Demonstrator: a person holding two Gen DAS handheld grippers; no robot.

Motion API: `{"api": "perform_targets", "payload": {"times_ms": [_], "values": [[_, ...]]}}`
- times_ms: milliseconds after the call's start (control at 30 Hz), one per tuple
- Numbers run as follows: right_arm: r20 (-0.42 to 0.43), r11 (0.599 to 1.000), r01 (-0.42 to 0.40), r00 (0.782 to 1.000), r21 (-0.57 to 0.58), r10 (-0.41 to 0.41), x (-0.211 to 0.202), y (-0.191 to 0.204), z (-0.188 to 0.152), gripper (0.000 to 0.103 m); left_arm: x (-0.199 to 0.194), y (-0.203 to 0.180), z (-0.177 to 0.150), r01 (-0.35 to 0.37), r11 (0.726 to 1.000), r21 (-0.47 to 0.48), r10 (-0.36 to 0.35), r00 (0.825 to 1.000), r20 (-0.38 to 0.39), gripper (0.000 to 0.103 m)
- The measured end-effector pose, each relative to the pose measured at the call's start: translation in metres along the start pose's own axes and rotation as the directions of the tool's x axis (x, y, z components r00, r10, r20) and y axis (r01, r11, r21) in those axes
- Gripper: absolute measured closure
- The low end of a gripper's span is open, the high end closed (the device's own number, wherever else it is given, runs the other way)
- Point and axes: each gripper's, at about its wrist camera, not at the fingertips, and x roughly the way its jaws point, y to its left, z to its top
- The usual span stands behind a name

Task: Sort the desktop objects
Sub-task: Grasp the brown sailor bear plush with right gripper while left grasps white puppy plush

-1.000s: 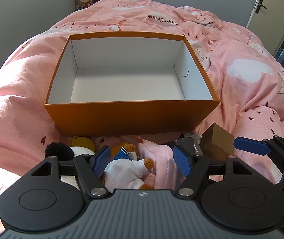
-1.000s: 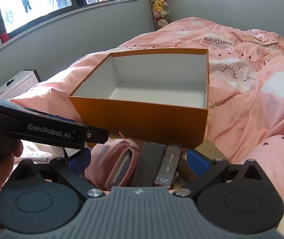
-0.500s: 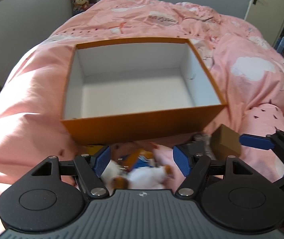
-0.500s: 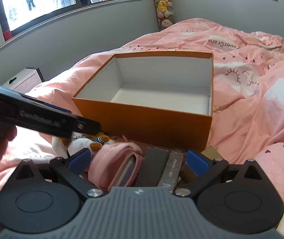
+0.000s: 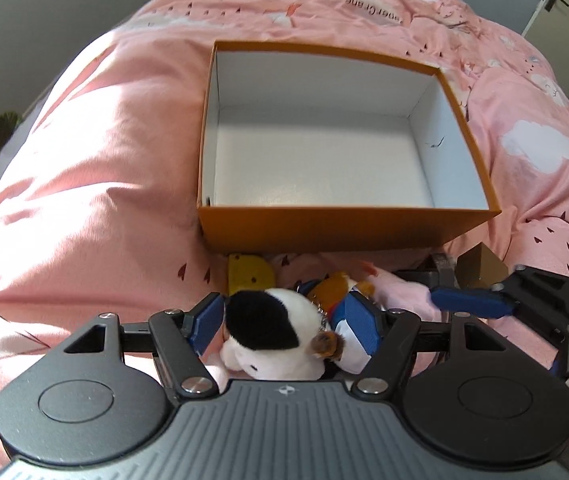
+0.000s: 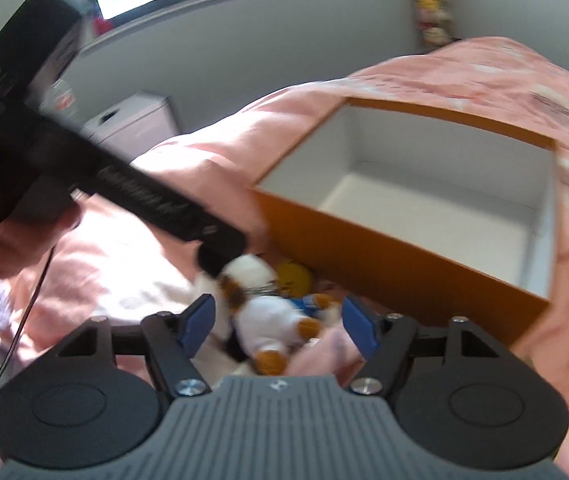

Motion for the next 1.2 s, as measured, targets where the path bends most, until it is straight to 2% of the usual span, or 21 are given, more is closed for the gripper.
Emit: {"api": "perform_targets", "payload": {"times_ms": [100, 233, 467, 600, 867, 967, 1033, 1200], "values": [[-0.053, 0.998, -0.016, 0.999, -0.066, 0.012, 0.018, 0.013, 0.002, 0.035, 0.013, 0.001, -0.003, 0.005, 1.0, -0.009, -0.006, 0.999, -0.05, 0.023], [-0.093, 0.985, 0.04, 0.994, -0.165, -0.056, 0.033, 0.022, 0.001, 0.037, 0.026, 0.004, -0.008, -0.006, 1.0, -0.026, 0.004, 0.997, -0.081, 0.023], [-0.15, 0.963, 0.062, 0.983, -0.261, -0.104, 0.051, 0.021, -0.009, 0.046, 0.043, 0.016, -0.012, 0.055, 0.991, -0.124, -0.072, 0.988, -0.133, 0.023], [-0.156, 0.962, 0.048, 0.983, -0.268, -0.092, 0.052, 0.021, -0.015, 0.051, 0.052, 0.011, -0.016, 0.035, 0.993, -0.11, -0.051, 0.988, -0.148, 0.023], [-0.107, 0.98, 0.035, 0.993, -0.198, -0.057, 0.029, 0.012, -0.013, 0.061, 0.033, 0.018, -0.012, 0.059, 0.99, -0.125, -0.068, 0.996, -0.066, 0.041], [-0.055, 0.978, 0.072, 0.995, -0.195, -0.084, 0.019, 0.015, -0.009, 0.065, 0.013, 0.021, -0.01, 0.064, 0.99, -0.122, -0.064, 0.998, 0.001, 0.046], [-0.004, 0.976, 0.107, 0.994, -0.191, -0.11, 0.012, 0.019, -0.006, 0.068, 0.0, 0.022, -0.006, 0.067, 0.99, -0.122, -0.062, 0.997, 0.042, 0.054], [0.102, 0.966, 0.184, 0.981, -0.181, -0.167, -0.007, 0.029, -0.006, 0.071, -0.022, 0.022, 0.005, 0.116, 0.982, -0.148, -0.101, 0.989, 0.105, 0.059]]}}
